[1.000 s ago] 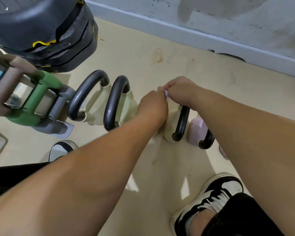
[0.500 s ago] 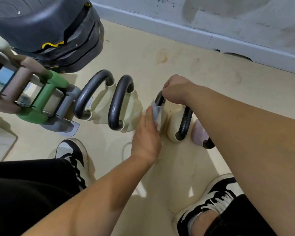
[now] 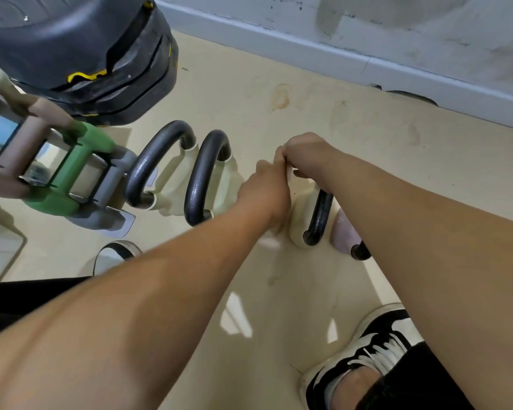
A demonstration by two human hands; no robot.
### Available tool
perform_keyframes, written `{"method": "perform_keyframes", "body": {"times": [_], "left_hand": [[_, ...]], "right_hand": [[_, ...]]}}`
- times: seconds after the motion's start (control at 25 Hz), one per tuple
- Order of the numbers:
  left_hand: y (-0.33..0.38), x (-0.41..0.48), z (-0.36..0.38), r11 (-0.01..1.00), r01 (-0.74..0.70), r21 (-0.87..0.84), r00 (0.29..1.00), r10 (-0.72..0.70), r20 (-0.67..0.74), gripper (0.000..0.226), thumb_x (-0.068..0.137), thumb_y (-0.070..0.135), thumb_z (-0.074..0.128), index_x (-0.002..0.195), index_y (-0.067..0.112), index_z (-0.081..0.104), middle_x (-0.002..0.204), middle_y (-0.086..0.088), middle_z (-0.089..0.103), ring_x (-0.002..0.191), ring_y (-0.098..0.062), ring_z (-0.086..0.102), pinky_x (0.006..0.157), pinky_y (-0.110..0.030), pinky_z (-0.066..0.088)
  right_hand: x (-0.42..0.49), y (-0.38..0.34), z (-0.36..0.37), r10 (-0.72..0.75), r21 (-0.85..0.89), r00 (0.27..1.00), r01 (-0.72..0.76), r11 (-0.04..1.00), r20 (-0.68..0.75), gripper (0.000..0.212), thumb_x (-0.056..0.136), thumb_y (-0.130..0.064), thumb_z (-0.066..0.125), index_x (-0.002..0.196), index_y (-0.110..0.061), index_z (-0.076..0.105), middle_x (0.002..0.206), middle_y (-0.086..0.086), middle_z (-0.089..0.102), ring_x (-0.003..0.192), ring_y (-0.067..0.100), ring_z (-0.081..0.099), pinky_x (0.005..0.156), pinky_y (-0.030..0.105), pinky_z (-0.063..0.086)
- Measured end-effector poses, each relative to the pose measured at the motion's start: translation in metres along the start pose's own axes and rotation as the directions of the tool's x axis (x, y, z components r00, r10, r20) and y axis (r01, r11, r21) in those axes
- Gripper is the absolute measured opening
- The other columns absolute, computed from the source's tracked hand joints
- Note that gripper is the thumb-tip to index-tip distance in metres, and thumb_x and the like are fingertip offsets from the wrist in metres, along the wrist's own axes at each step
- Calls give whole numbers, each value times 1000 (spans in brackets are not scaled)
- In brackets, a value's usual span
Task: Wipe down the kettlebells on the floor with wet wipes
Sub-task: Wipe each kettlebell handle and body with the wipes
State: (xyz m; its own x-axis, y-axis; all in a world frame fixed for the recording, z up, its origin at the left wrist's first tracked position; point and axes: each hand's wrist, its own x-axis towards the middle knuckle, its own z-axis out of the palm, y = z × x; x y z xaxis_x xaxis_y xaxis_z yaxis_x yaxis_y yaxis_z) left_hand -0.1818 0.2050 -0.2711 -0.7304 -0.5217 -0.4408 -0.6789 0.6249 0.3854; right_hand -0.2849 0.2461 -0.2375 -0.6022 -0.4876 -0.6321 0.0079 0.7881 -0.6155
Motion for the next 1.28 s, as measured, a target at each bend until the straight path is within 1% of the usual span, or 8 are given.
{"method": "perform_keyframes", "body": {"times": [0.2, 0.36, 0.56, 0.64, 0.72, 1.0, 1.16, 1.28], "left_hand": [[-51, -77, 50, 958, -154, -240, 958, 85, -275, 70, 103, 15, 40, 160, 30, 3, 150, -4, 40, 138, -26, 40, 108, -40, 41], [-41, -53, 39, 990, -113, -90, 949, 81, -303, 39, 101, 17, 42, 139, 14, 34, 113, -11, 60, 104, -33, 58, 77, -38, 42], [-13, -1, -7, 997, 65, -31, 998, -64, 21, 22, 102, 14, 39, 120, 2, 44, 96, -13, 58, 78, -26, 52, 69, -35, 41], [-11, 13, -27, 954, 124, -273, 973, -64, 220, 13, 100, 10, 40, 101, 6, 52, 84, -12, 58, 66, -19, 48, 62, -29, 42], [-14, 4, -29, 766, 207, -609, 950, -9, 311, 23, 102, 18, 40, 85, 11, 53, 72, -7, 56, 58, -16, 53, 59, -30, 46], [-54, -74, 50, 820, -110, -562, 985, 13, -174, 54, 105, 19, 45, 154, 10, 25, 150, -8, 45, 138, -20, 43, 110, -19, 30], [-48, -72, 63, 874, -57, -482, 971, -63, -229, 54, 104, 28, 44, 155, 18, 26, 149, -7, 47, 136, -22, 44, 112, -35, 37], [-31, -56, 42, 921, 49, -386, 970, -137, -202, 38, 107, 36, 33, 131, 9, 44, 122, -13, 59, 113, -32, 58, 87, -40, 45]], "right_hand": [[-6, 4, 6, -86, -158, 996, 87, 984, 12, 20, 90, -14, 52, 75, -5, 62, 71, 5, 52, 64, 23, 43, 56, 26, 33], [-6, 9, 7, -147, -272, 989, 136, 952, -19, 34, 98, -35, 55, 103, -8, 75, 86, 6, 66, 80, 24, 58, 64, 27, 41], [0, 1, 9, -112, -226, 994, 106, 968, -15, 29, 93, -27, 54, 88, -3, 69, 82, 7, 64, 75, 24, 53, 63, 27, 41], [-1, -4, 9, -94, -228, 996, 92, 969, 3, 24, 95, -23, 50, 77, -9, 57, 74, 4, 54, 68, 22, 47, 55, 27, 35], [-2, -7, 7, -83, -266, 996, 87, 960, 26, 17, 93, -21, 54, 84, -10, 62, 76, 3, 55, 68, 21, 49, 53, 26, 36], [6, -6, 29, -127, -314, 991, 133, 940, 37, 30, 90, -39, 63, 97, -10, 61, 95, 5, 62, 88, 28, 60, 72, 30, 44], [7, -2, 27, -112, -275, 994, 111, 955, 13, 39, 93, -42, 61, 110, -7, 65, 103, 9, 65, 98, 30, 63, 79, 32, 47], [5, -3, 25, -102, -234, 995, 104, 967, 19, 31, 89, -33, 66, 104, -7, 70, 97, 6, 67, 92, 27, 63, 76, 29, 47]]}}
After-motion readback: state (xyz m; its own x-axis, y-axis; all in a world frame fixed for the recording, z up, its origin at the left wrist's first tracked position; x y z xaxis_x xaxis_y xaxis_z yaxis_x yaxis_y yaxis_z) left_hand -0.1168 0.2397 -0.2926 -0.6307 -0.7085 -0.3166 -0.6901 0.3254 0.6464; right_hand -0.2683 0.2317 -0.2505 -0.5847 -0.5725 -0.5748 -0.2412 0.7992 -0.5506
